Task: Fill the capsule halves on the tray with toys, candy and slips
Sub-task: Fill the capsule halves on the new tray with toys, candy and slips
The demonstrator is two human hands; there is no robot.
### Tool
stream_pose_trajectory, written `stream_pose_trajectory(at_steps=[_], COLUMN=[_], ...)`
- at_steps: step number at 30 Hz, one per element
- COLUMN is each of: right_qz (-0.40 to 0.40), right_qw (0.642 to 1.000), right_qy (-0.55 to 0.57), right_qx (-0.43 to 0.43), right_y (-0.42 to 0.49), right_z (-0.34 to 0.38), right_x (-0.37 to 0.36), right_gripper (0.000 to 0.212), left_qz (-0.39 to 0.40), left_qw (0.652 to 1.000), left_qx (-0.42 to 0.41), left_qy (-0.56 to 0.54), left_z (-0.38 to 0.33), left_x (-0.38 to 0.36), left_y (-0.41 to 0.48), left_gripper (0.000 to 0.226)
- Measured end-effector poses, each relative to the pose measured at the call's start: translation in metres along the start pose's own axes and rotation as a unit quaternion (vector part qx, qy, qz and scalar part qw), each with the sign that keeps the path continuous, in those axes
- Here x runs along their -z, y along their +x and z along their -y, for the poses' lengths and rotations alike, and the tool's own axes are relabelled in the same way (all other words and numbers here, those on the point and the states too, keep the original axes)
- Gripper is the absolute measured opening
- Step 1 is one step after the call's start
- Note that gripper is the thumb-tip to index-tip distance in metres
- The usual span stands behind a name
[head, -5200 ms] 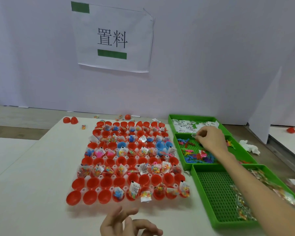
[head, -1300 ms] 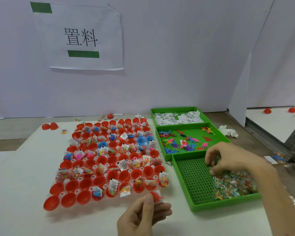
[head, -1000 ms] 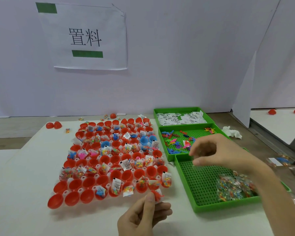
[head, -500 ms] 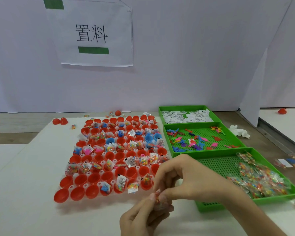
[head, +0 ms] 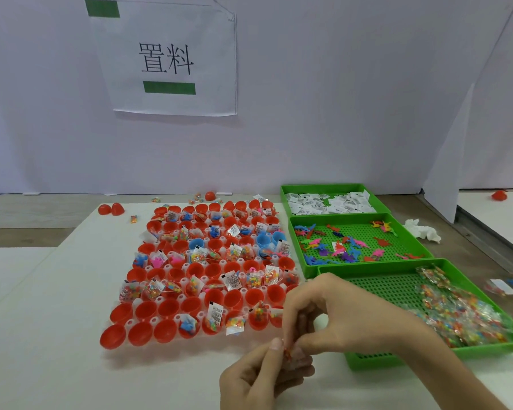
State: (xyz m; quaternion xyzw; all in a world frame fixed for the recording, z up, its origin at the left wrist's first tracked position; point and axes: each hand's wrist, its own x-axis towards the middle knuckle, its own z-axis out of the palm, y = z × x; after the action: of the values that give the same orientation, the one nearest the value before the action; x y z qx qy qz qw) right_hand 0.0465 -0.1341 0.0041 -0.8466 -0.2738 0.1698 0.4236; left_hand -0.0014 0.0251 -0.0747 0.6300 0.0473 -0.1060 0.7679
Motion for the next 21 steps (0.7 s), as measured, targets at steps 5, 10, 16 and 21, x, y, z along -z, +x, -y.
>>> stream_pose_trajectory(at_steps=[5, 10, 16, 21], right_qz=[-0.001, -0.026, -0.026, -0.046], right_qw=[1.000, 0.997, 0.996, 0.994], right_qy=[-0.016, -0.068, -0.077, -0.098], right_qx=[0.002, -0.002, -0.025, 0.030], right_y=[0.0012, 0.0004, -0.0010, 0.0014], right_z=[-0.0022, -0.0057, -0.0078, -0.0053], right_x=[-0.0003, 0.0006, 0.0041, -0.0030], right_gripper=[0.015, 0.019, 0.010, 0.012], left_qz=[-0.032, -0.019, -0.032, -0.064], left_qw=[0.999, 0.999, 0.999, 0.997], left_qx=[0.008, -0.029, -0.029, -0.034], left_qy=[0.000, 0.033, 0.018, -0.011], left_z=[0.0019, 0.0044, 0.0044, 0.0025], left_x=[-0.0056, -0.0090, -0.0072, -0.0055], left_y=[-0.0007, -0.0045, -0.0053, -0.0063], left_gripper=[0.044, 0.036, 0.045, 0.044])
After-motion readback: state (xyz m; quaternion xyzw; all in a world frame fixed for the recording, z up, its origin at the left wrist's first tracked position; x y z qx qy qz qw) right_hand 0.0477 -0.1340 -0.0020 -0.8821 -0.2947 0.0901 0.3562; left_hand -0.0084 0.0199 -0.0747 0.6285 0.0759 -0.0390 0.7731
